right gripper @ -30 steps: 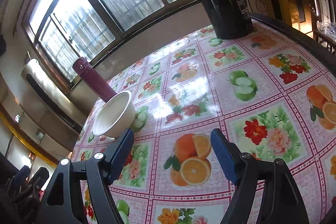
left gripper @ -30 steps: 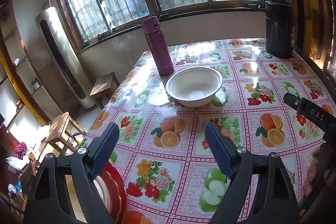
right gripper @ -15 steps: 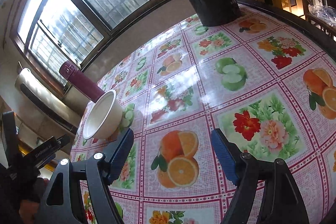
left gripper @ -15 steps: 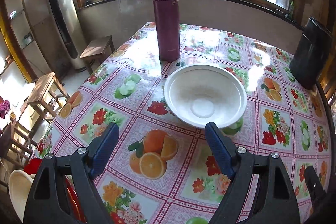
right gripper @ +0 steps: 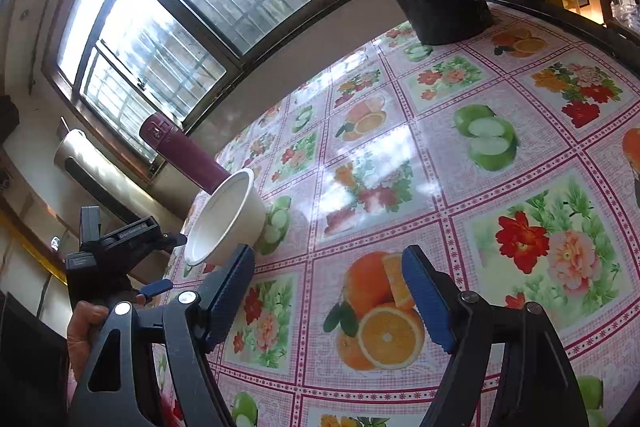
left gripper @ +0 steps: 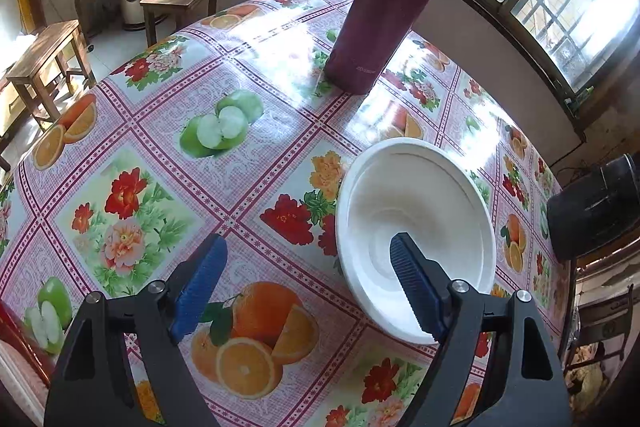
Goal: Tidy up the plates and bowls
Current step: 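Move the left gripper to the rim of the white bowl, then close the left gripper on the white bowl's rim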
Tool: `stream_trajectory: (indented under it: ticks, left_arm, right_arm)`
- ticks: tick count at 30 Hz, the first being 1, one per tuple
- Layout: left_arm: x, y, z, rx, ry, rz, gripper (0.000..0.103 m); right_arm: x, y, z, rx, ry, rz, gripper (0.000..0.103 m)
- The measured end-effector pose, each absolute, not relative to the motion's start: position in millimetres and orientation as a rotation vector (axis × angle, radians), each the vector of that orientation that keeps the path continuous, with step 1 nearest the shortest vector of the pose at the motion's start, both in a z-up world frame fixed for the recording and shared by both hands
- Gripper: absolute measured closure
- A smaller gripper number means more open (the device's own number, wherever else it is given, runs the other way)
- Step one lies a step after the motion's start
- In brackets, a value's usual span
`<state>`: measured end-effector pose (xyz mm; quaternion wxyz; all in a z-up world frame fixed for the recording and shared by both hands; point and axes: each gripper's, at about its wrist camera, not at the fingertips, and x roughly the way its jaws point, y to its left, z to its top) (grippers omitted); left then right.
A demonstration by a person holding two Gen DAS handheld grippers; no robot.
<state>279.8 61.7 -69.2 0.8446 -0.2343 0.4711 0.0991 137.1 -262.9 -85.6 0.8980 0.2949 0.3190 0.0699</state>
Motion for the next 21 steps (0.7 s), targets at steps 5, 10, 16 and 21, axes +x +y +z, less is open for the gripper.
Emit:
stream_trajectory:
  ticks: [5, 10, 16, 21]
  left_arm:
    - [286, 64, -73, -0.497, 1.003, 0.173, 0.019]
    - [289, 75, -77, -0.555, 0.999, 0.134, 0.039]
    - [295, 74, -92, -0.611, 1.04, 0.081, 0.079]
    - [295, 65, -88, -0.591, 1.031, 0.062, 0.091]
  right_arm:
    - [160, -244, -84, 0.596, 0.645, 0.206, 0.024]
    - [187, -229, -88, 0.674, 0.651, 0.218, 0.024]
    - [207, -218, -87, 0.736, 0.637, 0.219, 0.024]
    - [227, -202, -90, 0.696, 0.697, 0.242, 0.024]
